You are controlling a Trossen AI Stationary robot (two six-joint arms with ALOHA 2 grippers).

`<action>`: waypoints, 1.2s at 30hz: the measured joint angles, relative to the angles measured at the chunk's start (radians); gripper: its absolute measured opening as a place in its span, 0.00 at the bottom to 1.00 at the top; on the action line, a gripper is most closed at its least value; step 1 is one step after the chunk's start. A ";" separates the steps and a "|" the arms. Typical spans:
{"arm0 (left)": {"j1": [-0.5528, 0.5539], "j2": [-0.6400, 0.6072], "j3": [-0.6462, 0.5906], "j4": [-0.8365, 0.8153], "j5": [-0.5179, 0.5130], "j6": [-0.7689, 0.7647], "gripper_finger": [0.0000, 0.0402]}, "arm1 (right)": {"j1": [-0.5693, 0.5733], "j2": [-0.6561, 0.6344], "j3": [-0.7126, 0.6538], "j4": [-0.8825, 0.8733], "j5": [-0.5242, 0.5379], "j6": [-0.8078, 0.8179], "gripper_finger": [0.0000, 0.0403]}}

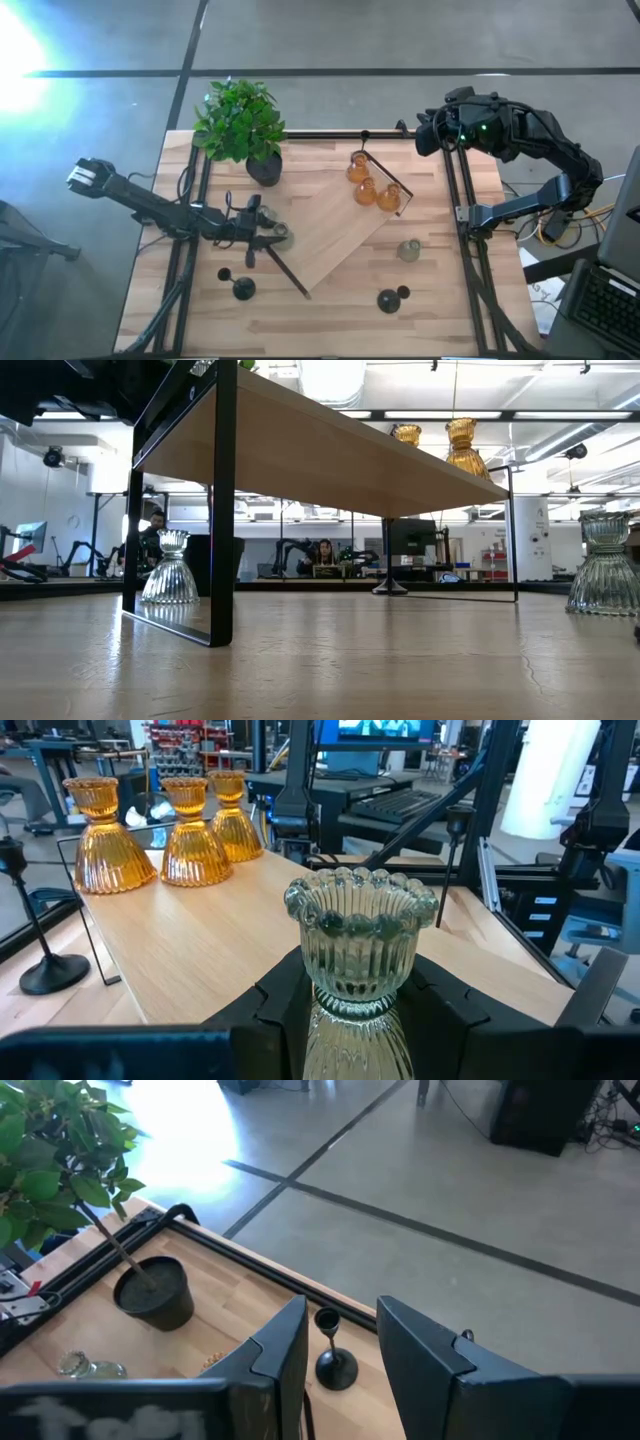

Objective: Pick & Place candle stick holders
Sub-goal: Put the top transparent glass candle holder on the shelf

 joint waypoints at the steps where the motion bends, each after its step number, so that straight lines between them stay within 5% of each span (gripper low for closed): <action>1: 0.000 0.000 0.000 -0.001 0.000 0.000 0.31 | 0.000 0.000 0.000 0.000 0.000 0.000 0.29; 36: 0.000 0.000 0.001 -0.040 0.002 -0.075 0.37 | 0.000 0.000 0.000 0.005 0.001 -0.005 0.24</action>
